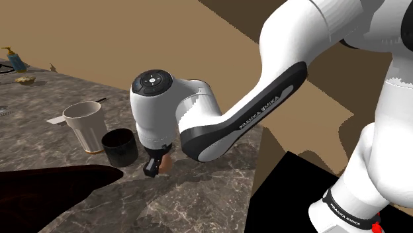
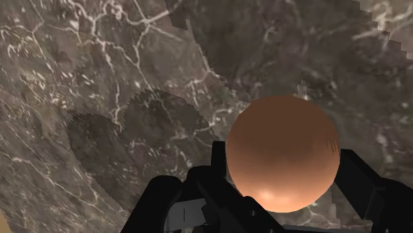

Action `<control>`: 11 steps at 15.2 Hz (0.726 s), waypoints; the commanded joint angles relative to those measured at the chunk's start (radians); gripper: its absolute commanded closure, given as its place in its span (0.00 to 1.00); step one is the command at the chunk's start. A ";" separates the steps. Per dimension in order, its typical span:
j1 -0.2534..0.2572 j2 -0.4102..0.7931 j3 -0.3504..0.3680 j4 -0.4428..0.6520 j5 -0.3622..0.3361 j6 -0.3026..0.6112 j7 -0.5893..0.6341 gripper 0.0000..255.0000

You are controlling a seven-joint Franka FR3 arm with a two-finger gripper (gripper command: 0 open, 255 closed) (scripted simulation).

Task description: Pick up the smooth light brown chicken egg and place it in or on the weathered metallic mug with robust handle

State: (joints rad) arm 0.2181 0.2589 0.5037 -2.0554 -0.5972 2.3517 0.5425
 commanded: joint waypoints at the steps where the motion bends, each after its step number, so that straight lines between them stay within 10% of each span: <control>1: -0.005 -0.017 0.006 0.002 0.018 -0.014 -0.016 1.00; 11: -0.022 -0.095 0.031 0.045 0.110 -0.106 -0.101 1.00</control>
State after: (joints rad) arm 0.1981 0.1716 0.5332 -2.0135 -0.4950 2.2538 0.4493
